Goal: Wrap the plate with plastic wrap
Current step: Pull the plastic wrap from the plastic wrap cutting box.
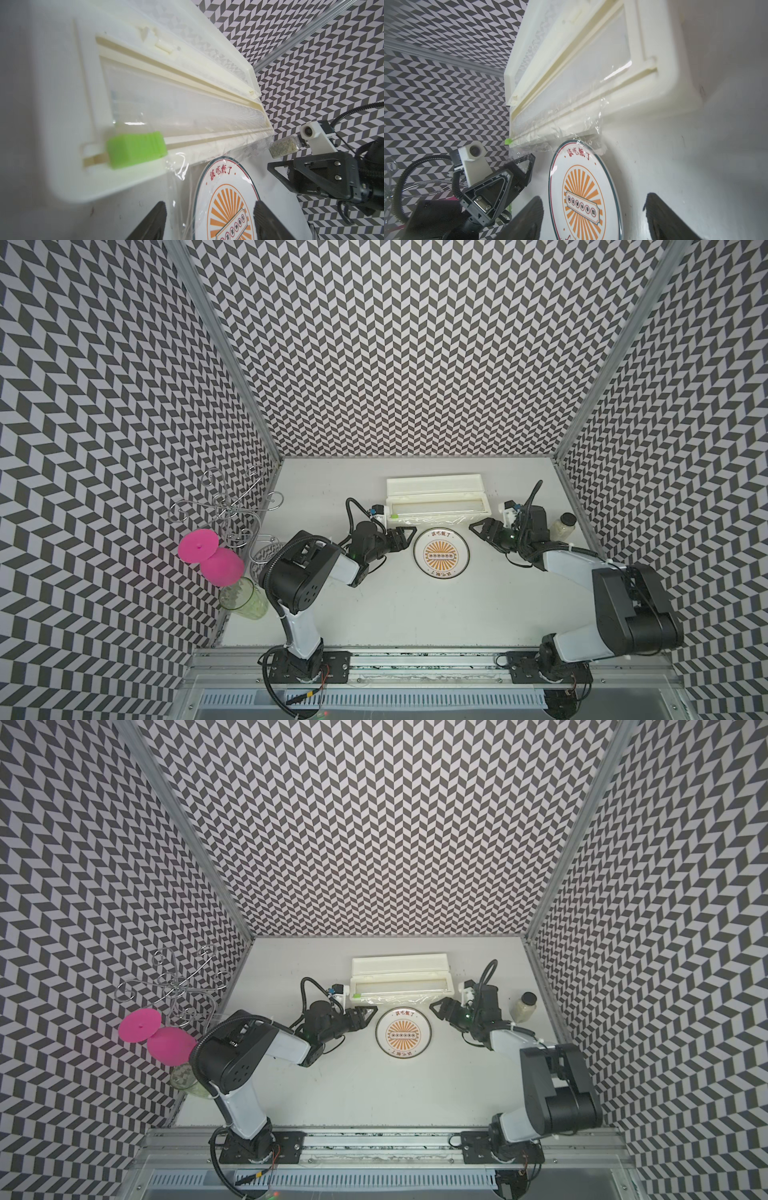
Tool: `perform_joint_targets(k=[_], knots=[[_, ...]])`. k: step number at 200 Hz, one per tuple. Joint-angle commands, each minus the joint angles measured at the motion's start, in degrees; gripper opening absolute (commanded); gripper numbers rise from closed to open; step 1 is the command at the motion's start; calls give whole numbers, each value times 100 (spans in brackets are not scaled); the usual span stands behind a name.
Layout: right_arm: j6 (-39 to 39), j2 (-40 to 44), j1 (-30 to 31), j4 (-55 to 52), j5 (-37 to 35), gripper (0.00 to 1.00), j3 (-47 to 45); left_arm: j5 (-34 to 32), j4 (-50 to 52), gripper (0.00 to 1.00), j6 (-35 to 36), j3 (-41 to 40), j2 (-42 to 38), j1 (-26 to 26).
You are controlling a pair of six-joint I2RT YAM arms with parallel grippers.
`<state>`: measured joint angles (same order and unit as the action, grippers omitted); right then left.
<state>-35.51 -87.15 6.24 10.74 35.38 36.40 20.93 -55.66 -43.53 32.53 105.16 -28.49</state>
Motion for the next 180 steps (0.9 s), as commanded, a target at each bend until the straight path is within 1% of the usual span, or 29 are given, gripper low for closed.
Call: perform_joint_targets(k=[1,21,39,56,72,97,114,131,144,151,163,170,180], knots=[[-48,-410,35,1036,307,79,305,46,-480,66,-70,62,96,-17],[27,-838,35,1202,270,80,504,43,-490,61,-83,30,104,23],[-83,-1127,45,1619,339,79,517,27,-502,59,-90,-14,107,45],[-158,-1346,137,1922,393,78,567,38,-580,53,-136,-34,151,78],[-226,-1509,223,2085,343,76,592,109,-660,47,-182,2,237,110],[-465,-1618,230,2582,352,71,409,172,-761,40,-274,34,329,188],[-606,-1679,229,2962,408,61,309,175,-779,37,-292,44,345,208],[-640,-1699,229,3132,389,46,260,222,-804,29,-335,62,349,227],[-657,-1663,228,3179,359,34,204,241,-844,26,-397,51,340,251],[-656,-1622,225,3144,371,28,190,243,-857,22,-438,44,316,263],[-674,-1511,213,3123,391,18,113,305,-876,12,-525,43,275,288],[-743,-1399,195,3142,404,15,56,360,-896,8,-624,53,237,307],[-841,-1215,181,3135,421,11,10,363,-952,6,-770,18,155,310]])
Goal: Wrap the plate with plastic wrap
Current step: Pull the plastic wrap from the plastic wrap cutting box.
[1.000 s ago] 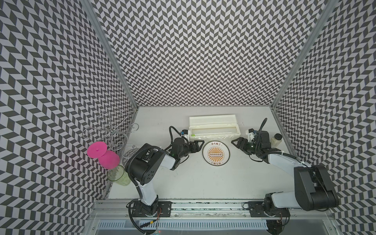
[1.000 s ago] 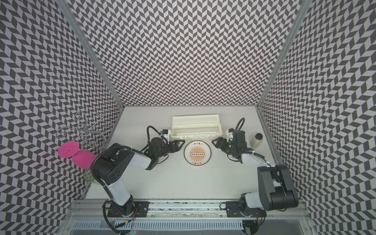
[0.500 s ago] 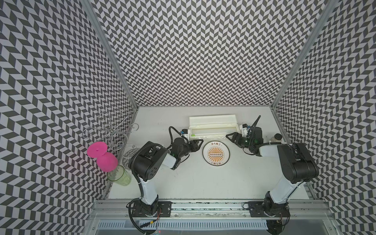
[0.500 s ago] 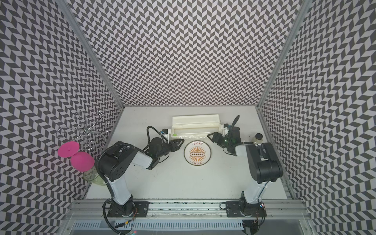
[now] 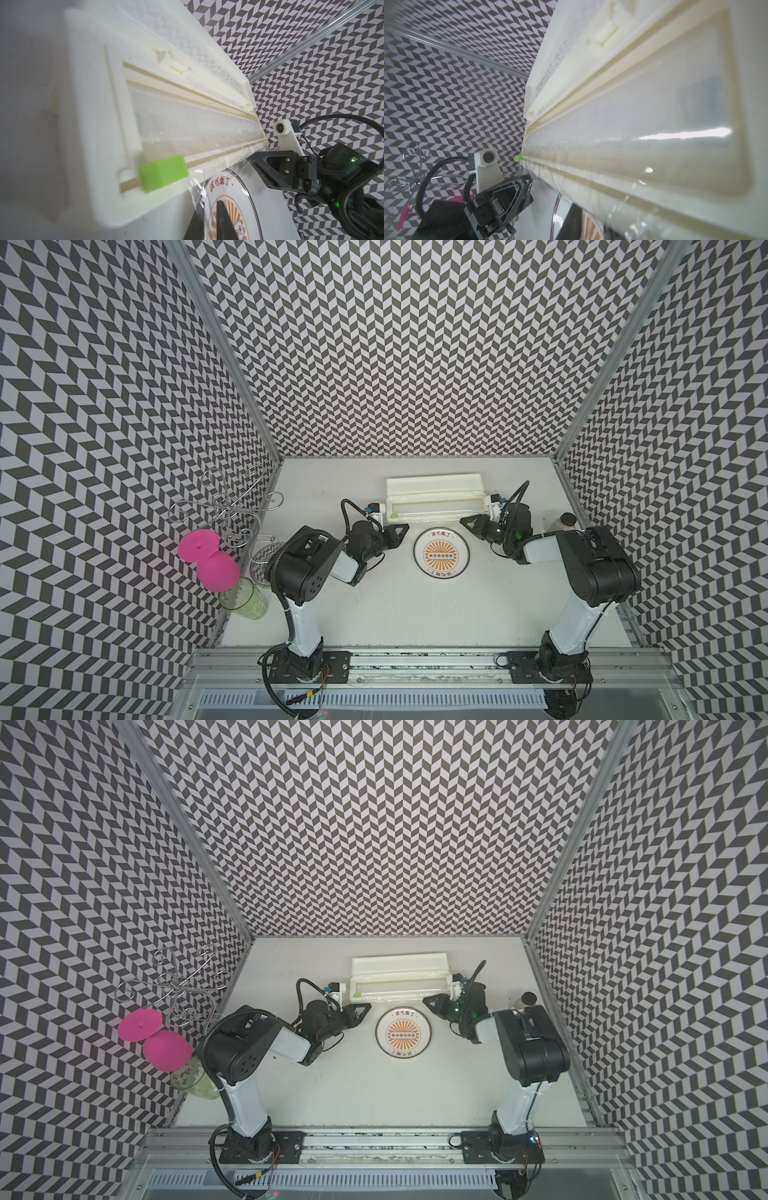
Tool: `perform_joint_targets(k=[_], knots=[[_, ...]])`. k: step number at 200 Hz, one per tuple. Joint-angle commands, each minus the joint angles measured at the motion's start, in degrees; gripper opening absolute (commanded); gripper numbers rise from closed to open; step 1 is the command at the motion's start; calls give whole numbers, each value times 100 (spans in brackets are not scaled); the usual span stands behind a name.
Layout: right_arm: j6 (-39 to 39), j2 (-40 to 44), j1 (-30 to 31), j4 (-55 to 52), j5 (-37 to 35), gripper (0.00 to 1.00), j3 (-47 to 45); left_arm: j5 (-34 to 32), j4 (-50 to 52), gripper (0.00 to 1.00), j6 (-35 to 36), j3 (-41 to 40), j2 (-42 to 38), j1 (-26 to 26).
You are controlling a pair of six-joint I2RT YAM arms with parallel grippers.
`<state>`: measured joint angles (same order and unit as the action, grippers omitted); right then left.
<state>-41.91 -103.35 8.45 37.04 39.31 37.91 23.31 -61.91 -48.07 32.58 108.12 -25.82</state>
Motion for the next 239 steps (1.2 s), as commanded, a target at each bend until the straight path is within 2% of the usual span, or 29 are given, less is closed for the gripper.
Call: perform_joint_targets(k=[1,16,48,103,132,197,239], knots=[[-207,426,-38,506,30,11,-138,123,-329,6,-338,13,-150,47],[-252,712,-48,260,86,9,-49,160,-218,0,-526,48,-333,66],[-186,1055,-67,-629,85,6,537,319,900,0,-874,577,-855,217],[-369,1145,-109,-1500,185,2,1890,543,2937,0,-648,2000,-1519,528],[-480,1289,-120,-1762,243,0,2426,595,3645,0,-459,2650,-1796,679],[-522,2202,-115,-2240,271,0,2815,807,4610,0,-343,3572,-2403,702],[-404,2991,-114,-2794,409,0,2590,833,4998,0,-308,3389,-3085,572]])
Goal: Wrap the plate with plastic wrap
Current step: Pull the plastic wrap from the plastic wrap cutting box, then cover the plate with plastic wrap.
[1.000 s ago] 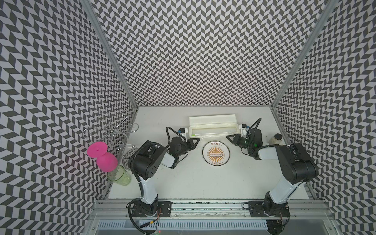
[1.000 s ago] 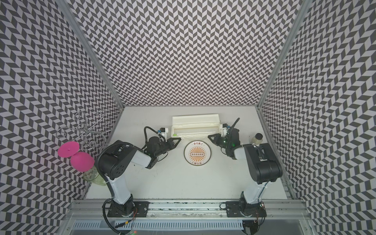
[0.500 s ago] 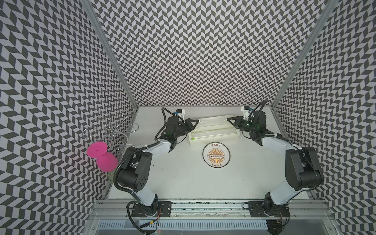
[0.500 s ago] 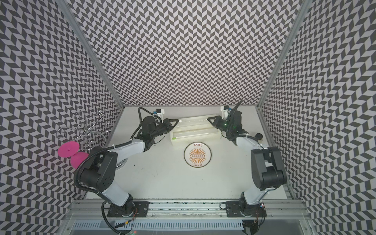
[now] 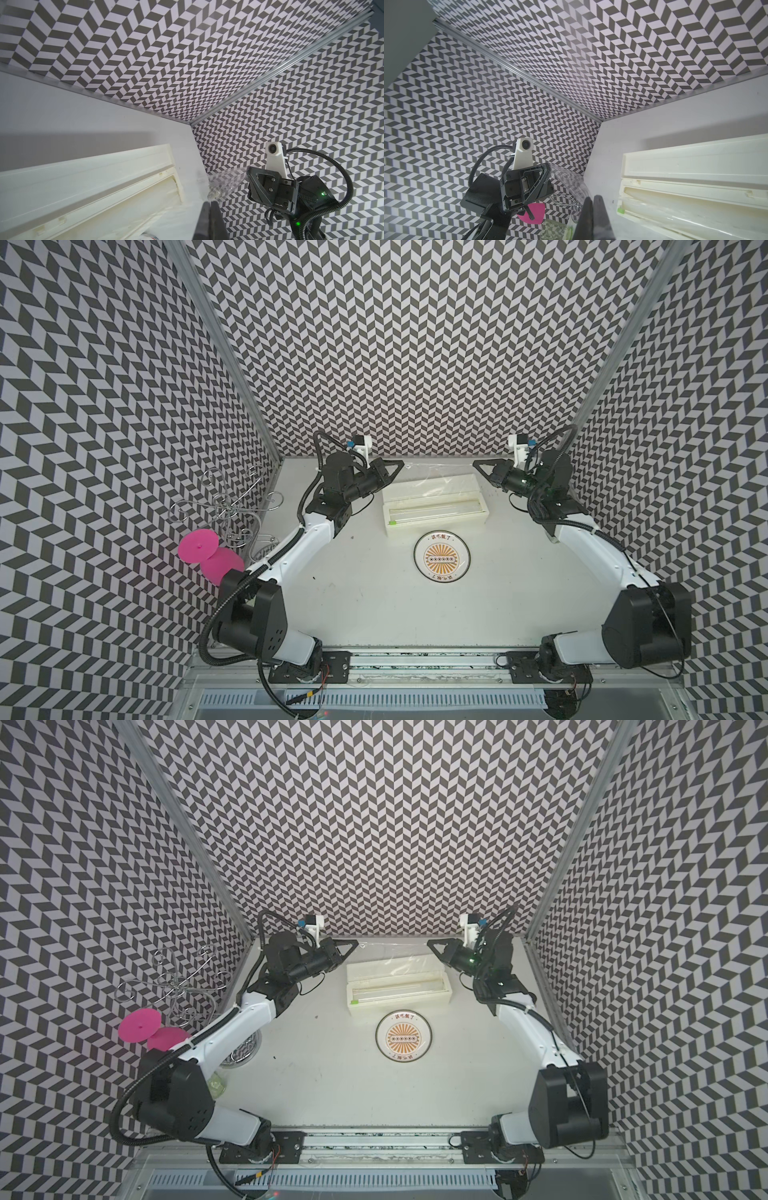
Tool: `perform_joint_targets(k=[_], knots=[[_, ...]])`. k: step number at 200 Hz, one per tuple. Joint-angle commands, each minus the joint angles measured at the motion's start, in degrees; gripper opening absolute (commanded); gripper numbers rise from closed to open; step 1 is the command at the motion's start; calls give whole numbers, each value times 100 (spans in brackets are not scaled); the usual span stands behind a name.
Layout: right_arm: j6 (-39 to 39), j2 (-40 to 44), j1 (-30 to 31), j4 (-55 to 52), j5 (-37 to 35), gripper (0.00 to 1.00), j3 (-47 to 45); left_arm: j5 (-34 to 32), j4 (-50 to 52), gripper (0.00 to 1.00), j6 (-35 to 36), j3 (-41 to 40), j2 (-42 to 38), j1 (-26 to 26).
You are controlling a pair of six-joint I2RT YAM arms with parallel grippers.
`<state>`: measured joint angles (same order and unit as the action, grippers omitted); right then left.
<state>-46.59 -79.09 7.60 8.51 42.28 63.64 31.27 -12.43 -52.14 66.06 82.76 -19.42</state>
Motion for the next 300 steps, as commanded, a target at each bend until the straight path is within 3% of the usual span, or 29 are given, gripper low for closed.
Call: perform_joint_targets(k=[1,42,105,138,175,209,300], knots=[[68,589,-25,43,108,0,4,37,57,0,98,26,-572,-94],[386,1605,-22,-812,3,0,-677,16,492,0,202,-681,-1409,-543],[773,3350,-7,-2949,-182,0,-2124,-487,1357,0,5,-2540,-2950,-1597],[1213,3909,39,-4642,-962,0,-2380,-751,1543,0,-206,-3362,-3371,-2204],[1151,3943,170,-5696,-1523,0,-2755,-972,1698,0,-365,-3972,-3536,-2642],[356,3854,808,-6056,-2666,0,-3006,-993,1536,0,-410,-4359,-3338,-2710],[-916,2989,1819,-5432,-3333,0,-3497,-842,1408,0,-212,-4753,-2286,-2719]])
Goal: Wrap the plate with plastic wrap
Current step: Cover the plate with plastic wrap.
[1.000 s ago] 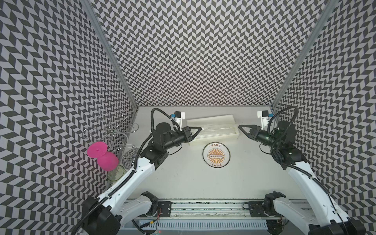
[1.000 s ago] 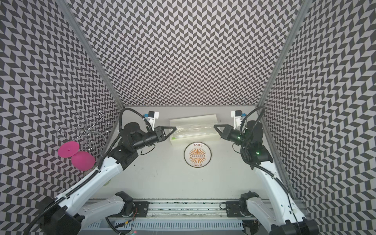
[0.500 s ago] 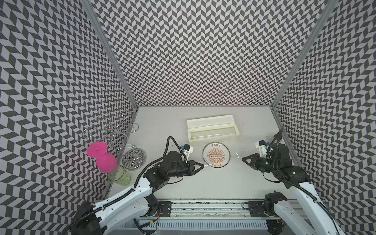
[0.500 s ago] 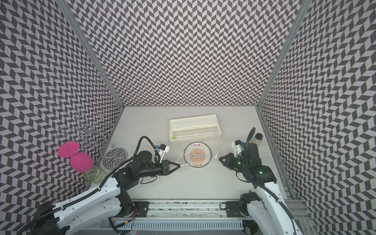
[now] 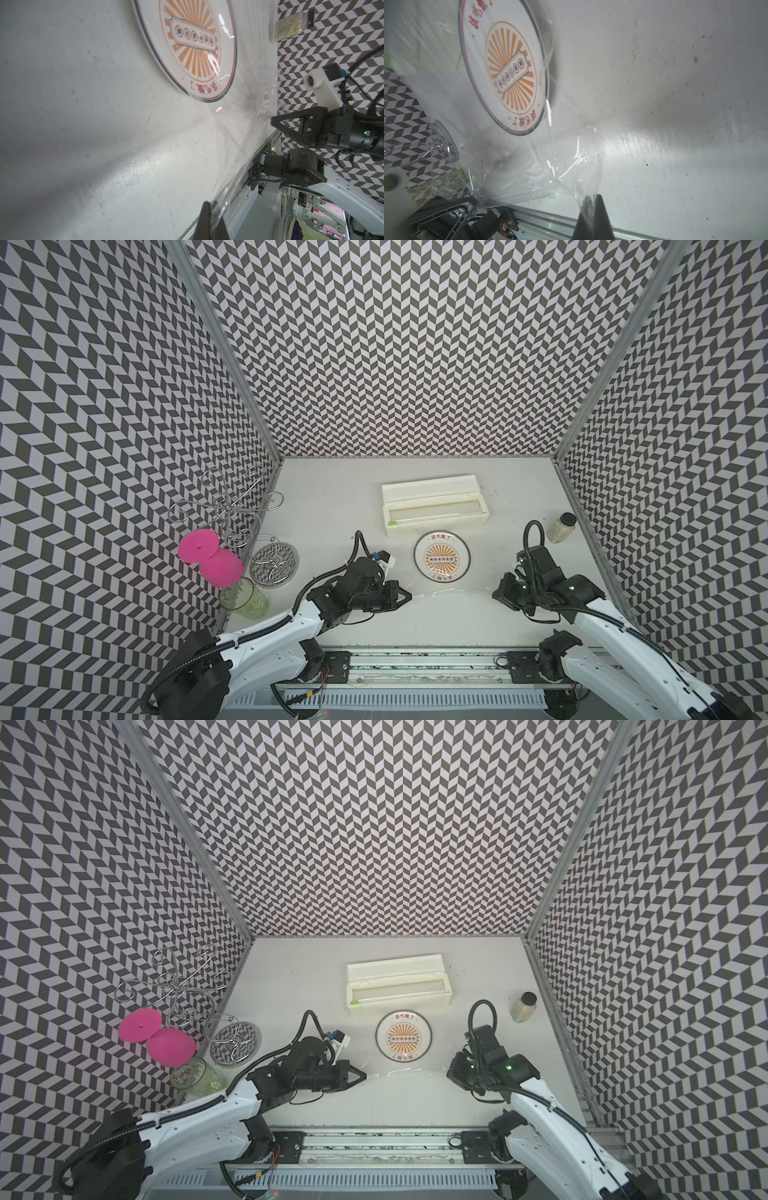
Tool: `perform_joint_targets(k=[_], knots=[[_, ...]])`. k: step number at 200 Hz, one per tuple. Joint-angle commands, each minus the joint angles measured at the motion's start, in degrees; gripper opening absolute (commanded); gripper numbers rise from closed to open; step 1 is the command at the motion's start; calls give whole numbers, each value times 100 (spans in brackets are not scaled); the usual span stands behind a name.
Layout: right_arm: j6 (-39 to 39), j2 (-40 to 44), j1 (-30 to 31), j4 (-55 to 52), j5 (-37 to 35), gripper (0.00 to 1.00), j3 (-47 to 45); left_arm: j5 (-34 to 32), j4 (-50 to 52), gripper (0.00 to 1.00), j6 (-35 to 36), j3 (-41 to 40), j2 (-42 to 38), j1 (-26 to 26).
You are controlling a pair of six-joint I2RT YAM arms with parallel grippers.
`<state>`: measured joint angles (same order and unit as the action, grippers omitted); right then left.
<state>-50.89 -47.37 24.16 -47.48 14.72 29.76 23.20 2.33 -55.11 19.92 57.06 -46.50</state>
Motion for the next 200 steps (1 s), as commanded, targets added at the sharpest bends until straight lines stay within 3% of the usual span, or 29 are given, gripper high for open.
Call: perform_joint_targets(k=[1,53,83,153,200], knots=[[-497,-188,174,186,-590,0,-110,-31,-84,0,91,-138,308,-14],[-726,-937,219,923,-810,0,-264,29,-240,0,430,235,1556,-6],[-809,-1354,224,1200,-1010,0,-297,-252,141,0,619,558,2070,67],[-1062,-3012,190,1923,-1522,0,255,-564,190,0,899,857,3163,805],[-1147,-3682,75,2507,-1568,0,578,-892,71,0,985,1335,3925,1162]])
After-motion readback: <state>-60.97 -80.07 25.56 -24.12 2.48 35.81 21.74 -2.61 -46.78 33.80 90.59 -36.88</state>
